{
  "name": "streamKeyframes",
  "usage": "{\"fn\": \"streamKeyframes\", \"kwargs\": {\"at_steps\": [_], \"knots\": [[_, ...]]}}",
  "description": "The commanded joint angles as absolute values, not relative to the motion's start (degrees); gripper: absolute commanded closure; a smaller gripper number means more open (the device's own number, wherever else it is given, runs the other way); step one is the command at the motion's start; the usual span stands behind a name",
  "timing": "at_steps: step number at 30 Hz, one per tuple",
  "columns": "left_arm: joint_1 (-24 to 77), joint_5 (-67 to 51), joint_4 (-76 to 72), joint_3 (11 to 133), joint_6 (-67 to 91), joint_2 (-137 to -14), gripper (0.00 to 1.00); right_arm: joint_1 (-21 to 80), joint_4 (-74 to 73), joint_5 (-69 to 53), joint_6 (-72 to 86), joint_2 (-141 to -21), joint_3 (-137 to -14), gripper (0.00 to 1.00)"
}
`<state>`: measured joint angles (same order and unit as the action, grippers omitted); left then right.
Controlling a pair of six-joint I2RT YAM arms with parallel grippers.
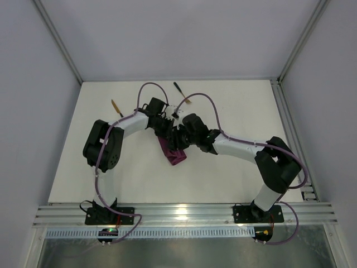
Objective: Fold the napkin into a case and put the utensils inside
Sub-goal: Smooth out the smaller rectangle-folded napkin at the center of the board.
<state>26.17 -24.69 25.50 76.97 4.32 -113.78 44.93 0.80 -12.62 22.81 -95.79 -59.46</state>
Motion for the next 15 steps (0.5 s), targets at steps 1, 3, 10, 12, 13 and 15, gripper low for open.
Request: {"fn": "streamKeyframes", "kwargs": {"at_steps": [1, 3, 10, 12, 13, 15], "knots": [[26.19, -25.75, 23.12, 76.82, 5.01, -114.26, 0.95, 46.31, 0.53, -14.16, 19.69, -99.13, -61.52, 0.54], [26.19, -25.75, 23.12, 76.73, 4.83, -114.26, 0.94, 46.41, -1.67, -12.40, 19.51, -100.02, -62.83, 0.53], [26.19, -25.84, 23.12, 76.64, 4.66, -114.35, 0.94, 46.41, -2.37, -10.37, 18.19, -101.77, -63.54, 0.55], [26.19, -25.75, 23.12, 76.64, 4.66, -114.35, 0.94, 46.41, -2.11, -11.51, 18.72, -102.65, -63.02, 0.70], [26.19, -25.75, 23.12, 76.64, 4.48, -114.26, 0.94, 46.49, -1.94, -11.60, 19.59, -102.92, -62.76, 0.76], [26.19, -25.23, 23.20, 76.64, 4.31, -114.17, 0.93, 46.32, -1.84, -11.08, 20.47, -103.10, -61.79, 0.92]]}}
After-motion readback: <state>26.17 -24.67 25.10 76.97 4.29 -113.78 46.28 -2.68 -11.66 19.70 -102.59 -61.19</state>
